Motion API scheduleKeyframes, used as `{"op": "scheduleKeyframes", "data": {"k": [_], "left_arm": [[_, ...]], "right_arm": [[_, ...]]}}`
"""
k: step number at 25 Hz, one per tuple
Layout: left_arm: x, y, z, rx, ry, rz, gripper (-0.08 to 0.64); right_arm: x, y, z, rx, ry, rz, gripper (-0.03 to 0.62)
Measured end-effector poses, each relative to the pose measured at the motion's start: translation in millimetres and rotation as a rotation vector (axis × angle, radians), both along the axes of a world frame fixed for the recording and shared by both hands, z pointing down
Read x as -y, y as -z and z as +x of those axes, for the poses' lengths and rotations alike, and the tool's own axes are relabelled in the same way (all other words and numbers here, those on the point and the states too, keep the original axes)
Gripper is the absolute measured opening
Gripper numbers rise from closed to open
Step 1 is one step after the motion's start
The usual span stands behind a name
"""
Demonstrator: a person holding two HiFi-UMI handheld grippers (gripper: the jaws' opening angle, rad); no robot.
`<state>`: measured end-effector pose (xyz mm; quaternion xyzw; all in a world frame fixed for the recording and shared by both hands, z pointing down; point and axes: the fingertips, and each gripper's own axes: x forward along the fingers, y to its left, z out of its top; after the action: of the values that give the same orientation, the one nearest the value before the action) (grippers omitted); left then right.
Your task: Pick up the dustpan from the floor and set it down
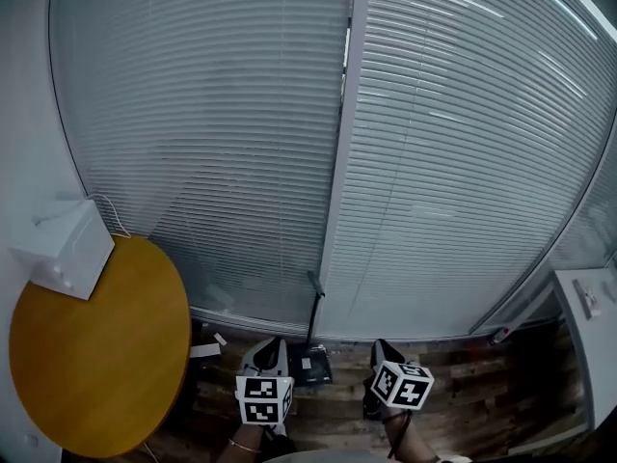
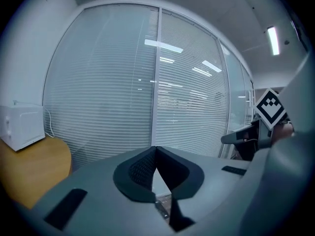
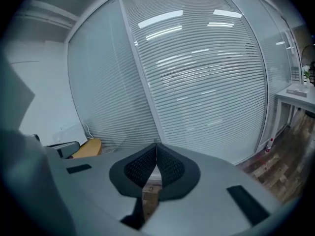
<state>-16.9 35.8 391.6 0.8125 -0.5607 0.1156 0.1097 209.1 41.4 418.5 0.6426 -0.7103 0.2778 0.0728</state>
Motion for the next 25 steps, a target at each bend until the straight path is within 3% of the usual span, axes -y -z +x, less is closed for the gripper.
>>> {"op": "scheduleKeyframes", "data": {"k": [11, 17, 25], "left_arm": [[115.5, 0.1, -34.1, -0.018, -0.032, -0.002, 0.016], [142.5, -22.0, -39.1, -0.029, 0.004, -0.045, 0.015], [157.0, -41.4, -19.2, -0.003, 0.060, -0.071, 0.015]], "right_arm": [[109.8, 11.5, -34.5, -0.012, -0.024, 0.026, 0.032], [129.8, -5.5, -28.1, -0.034, -0.025, -0.016, 0.032], [159.5, -24.0, -0.8, -0.054, 0.021, -0.034, 0.032]]}}
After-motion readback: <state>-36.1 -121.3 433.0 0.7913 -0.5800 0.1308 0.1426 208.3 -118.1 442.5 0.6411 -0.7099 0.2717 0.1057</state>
